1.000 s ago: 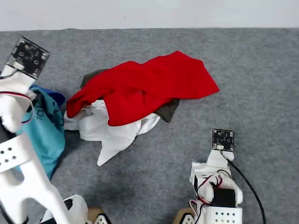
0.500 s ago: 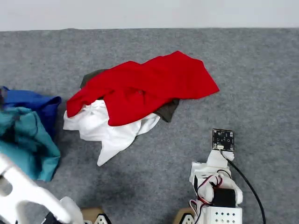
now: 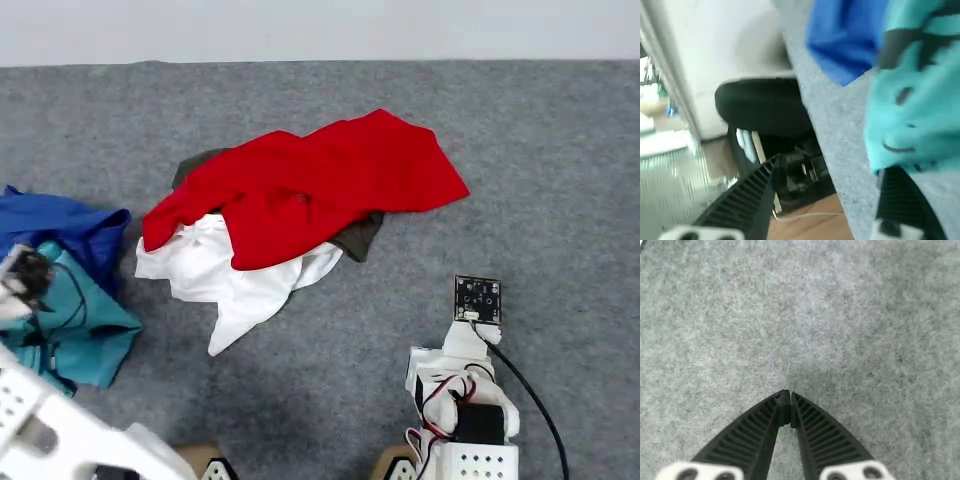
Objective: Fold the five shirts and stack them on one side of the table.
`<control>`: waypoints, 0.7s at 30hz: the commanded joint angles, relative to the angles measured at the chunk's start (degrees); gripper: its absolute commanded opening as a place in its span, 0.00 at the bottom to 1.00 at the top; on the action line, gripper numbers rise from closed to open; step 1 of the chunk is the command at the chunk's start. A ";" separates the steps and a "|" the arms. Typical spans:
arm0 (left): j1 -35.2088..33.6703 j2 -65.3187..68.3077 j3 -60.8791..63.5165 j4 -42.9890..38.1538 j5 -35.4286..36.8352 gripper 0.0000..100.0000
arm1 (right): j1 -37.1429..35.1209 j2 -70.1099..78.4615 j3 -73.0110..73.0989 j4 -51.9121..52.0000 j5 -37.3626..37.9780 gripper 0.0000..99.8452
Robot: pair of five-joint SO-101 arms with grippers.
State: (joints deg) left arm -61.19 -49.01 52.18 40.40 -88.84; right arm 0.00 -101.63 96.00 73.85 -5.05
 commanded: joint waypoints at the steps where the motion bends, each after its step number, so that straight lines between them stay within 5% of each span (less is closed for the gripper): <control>1: 2.29 -13.36 -0.57 21.71 -7.21 0.29 | 0.13 -0.84 0.53 0.22 0.44 0.01; 6: 6.59 -27.52 -0.04 39.30 -14.33 0.29 | 0.13 -0.84 0.53 0.22 0.44 0.01; 11: 14.24 -35.78 -0.04 45.19 -13.89 0.29 | 0.13 -0.84 0.53 0.22 0.44 0.01; 21: 28.75 -31.47 -6.02 45.01 2.20 0.29 | 0.13 -0.84 0.53 0.22 0.44 0.01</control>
State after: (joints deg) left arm -36.40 -84.26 50.33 85.41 -90.68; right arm 0.00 -101.63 96.00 73.85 -5.05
